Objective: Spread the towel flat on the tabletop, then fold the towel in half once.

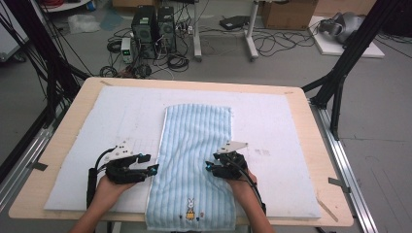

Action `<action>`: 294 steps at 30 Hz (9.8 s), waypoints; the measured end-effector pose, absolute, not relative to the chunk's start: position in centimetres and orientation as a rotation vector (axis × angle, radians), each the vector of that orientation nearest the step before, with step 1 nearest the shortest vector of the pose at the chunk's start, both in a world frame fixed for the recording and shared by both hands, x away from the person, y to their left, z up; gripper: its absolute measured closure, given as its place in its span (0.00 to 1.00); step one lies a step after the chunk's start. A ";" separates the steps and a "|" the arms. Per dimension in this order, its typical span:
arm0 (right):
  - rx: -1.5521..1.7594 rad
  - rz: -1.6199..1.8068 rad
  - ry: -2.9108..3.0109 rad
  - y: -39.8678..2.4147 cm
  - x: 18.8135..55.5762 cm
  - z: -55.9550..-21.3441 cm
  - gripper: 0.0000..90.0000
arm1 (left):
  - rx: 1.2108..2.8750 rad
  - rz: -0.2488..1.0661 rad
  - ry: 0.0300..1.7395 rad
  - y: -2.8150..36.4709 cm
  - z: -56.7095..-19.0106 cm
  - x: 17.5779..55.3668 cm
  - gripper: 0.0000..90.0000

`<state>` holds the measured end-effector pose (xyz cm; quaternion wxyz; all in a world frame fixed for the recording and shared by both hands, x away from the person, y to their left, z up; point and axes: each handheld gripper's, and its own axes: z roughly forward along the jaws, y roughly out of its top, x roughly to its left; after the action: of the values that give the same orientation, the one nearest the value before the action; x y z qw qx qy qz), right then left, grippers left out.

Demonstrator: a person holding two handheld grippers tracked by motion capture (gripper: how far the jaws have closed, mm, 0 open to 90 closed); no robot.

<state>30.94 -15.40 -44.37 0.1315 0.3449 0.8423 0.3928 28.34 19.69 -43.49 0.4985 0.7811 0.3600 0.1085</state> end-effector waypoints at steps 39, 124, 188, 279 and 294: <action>1.087 1.327 2.442 -20.1 31.0 -43.2 0.59 | 1.932 0.336 1.068 15.8 -44.5 38.8 0.52; 1.354 0.917 2.111 -17.9 47.2 -44.4 0.73 | 1.867 0.440 1.265 15.5 -44.7 47.3 0.57; 1.210 1.078 2.299 -20.2 36.8 -44.1 0.62 | 2.019 0.470 1.119 16.4 -44.6 39.9 0.81; 1.131 1.197 2.165 -23.9 33.6 -42.2 0.13 | 1.866 0.383 1.192 17.2 -45.2 44.1 0.52; 1.175 1.156 2.224 -22.6 35.2 -43.4 0.13 | 1.979 0.427 1.056 16.0 -45.1 43.7 0.96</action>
<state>35.21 -22.58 -43.37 0.1855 0.4169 0.7895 0.4105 43.72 16.05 -45.11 0.4159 0.7882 0.4206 0.1699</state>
